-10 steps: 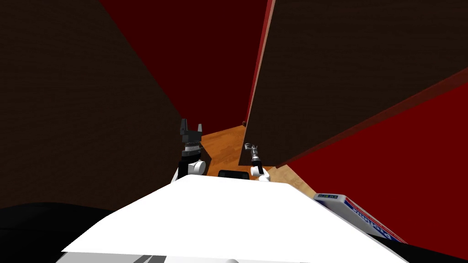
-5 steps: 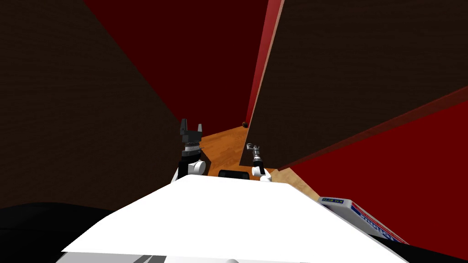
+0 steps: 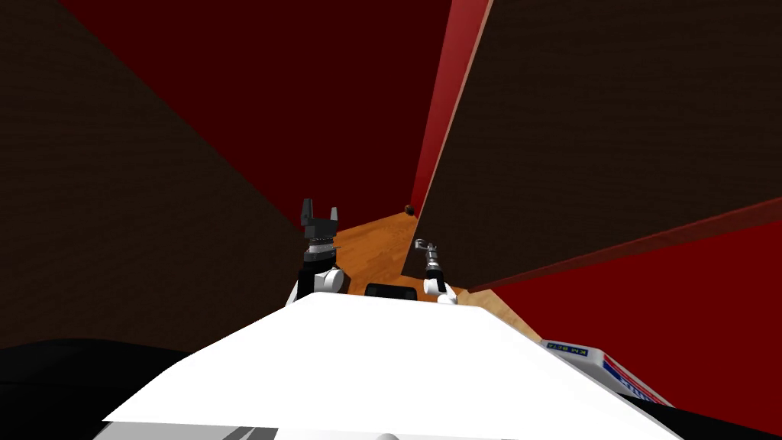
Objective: Push the door open
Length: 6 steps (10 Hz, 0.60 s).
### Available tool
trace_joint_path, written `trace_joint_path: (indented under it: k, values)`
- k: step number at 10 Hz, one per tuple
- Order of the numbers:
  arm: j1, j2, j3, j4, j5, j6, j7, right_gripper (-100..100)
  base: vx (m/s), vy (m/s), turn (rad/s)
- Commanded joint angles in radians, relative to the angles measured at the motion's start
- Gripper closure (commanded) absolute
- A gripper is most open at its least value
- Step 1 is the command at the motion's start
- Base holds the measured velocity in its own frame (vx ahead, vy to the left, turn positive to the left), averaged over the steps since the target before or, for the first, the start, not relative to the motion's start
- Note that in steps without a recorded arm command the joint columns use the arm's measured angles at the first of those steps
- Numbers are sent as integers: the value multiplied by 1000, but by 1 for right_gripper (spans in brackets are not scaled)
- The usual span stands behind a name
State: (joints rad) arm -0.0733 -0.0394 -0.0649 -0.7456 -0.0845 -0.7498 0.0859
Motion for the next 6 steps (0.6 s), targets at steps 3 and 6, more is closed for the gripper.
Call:
trace_joint_path:
  k: [3, 6]
  values:
    - [-16, -29, -50, 14, -23, -18, 21, 100, 197, 34, -65]
    - [-16, -29, -65, 13, -31, -19, 30, 100, 159, 44, -53]
